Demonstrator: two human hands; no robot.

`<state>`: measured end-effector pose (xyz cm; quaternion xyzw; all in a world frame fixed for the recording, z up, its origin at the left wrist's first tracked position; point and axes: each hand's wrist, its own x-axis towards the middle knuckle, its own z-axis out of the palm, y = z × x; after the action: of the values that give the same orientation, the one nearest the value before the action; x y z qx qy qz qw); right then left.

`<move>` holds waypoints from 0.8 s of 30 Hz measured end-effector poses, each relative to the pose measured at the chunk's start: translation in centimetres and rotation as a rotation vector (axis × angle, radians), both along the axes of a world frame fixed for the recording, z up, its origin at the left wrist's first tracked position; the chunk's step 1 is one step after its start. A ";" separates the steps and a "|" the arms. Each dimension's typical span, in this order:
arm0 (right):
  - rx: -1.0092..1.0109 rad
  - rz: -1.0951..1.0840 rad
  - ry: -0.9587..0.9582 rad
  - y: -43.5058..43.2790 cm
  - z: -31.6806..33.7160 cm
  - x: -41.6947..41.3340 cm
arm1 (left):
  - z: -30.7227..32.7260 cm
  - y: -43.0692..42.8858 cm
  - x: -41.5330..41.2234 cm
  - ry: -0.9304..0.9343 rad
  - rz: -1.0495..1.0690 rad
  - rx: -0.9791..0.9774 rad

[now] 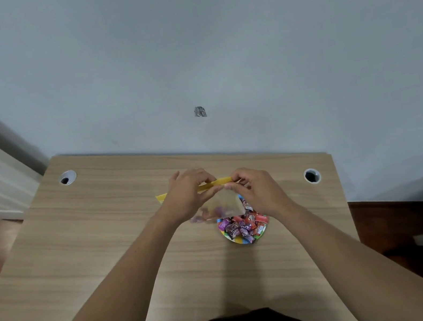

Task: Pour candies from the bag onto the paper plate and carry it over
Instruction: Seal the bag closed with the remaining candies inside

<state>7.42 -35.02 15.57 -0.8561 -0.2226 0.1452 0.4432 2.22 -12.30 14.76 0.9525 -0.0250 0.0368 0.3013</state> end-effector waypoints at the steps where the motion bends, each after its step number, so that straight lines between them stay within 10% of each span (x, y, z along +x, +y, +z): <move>1: -0.009 0.009 0.002 0.0 -0.1 0.0 | 0.1 0.1 0.0 0.007 -0.006 0.041; 24: -0.224 -0.004 -0.033 -1.2 0.5 1.5 | -2.5 6.3 -3.2 -0.049 0.033 0.234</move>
<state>8.96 -36.25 16.08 -0.9031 -0.2105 0.1540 0.3412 -0.98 -6.04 12.28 0.9803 -0.0205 0.0618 0.1866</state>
